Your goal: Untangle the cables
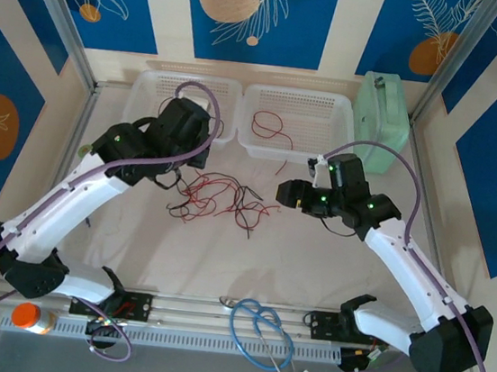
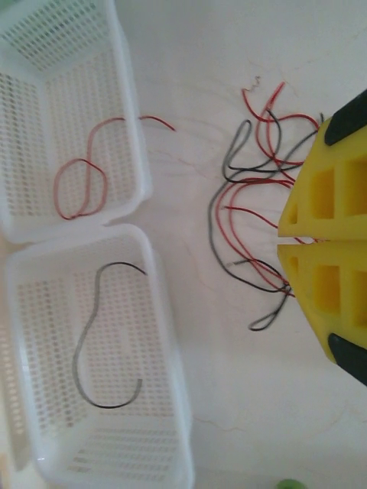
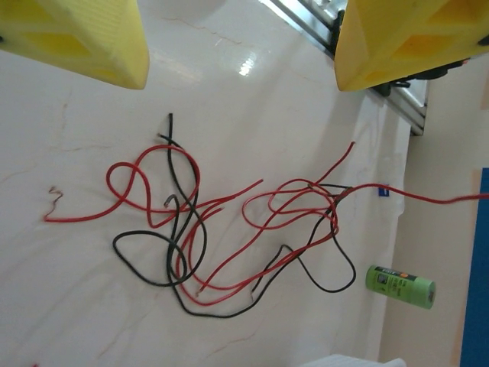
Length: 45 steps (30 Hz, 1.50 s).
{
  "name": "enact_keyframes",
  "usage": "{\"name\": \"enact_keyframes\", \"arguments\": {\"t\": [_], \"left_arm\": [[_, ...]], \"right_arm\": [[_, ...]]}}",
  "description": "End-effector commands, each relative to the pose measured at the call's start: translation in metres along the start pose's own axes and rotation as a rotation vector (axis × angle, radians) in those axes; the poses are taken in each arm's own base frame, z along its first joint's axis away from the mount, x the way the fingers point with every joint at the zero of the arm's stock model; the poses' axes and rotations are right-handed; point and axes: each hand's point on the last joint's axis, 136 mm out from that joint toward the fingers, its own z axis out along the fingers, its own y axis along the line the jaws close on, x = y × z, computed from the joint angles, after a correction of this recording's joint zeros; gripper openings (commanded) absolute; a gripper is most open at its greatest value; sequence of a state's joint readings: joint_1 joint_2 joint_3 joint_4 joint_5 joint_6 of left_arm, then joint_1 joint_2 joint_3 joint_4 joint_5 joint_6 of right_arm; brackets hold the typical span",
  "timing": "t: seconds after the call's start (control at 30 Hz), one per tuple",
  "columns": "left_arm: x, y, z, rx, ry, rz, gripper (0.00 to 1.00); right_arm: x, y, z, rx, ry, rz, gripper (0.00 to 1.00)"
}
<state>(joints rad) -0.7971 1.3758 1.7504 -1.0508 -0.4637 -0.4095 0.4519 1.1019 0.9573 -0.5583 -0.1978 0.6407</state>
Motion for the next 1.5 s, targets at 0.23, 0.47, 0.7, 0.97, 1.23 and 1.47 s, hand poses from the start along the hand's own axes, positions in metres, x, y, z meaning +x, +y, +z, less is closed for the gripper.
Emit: {"name": "enact_keyframes", "arguments": {"t": [0.23,0.47,0.7,0.97,1.23,1.47], "left_arm": [[-0.065,-0.023,-0.050,0.153,-0.171,0.051,0.00],[-0.097,-0.030,-0.075,0.208,-0.270,0.039,0.00],[-0.124,-0.032,-0.098,0.239,-0.359,0.029,0.00],[-0.153,-0.035,-0.131,0.310,-0.495,-0.011,0.00],[-0.171,-0.045,-0.132,0.337,-0.574,-0.019,0.00],[-0.184,-0.063,-0.128,0.405,-0.604,-0.038,0.00]], "right_arm": [[0.018,0.039,0.046,-0.078,0.089,-0.127,0.61],[0.024,0.071,0.074,-0.138,-0.047,-0.699,0.62],[0.028,0.101,0.095,-0.270,-0.013,-0.732,0.60],[0.053,0.126,0.094,-0.378,-0.029,-0.785,0.60],[0.032,0.097,0.049,-0.196,-0.217,-0.683,0.62],[0.006,0.086,0.013,-0.183,-0.352,-0.628,0.72]]}}
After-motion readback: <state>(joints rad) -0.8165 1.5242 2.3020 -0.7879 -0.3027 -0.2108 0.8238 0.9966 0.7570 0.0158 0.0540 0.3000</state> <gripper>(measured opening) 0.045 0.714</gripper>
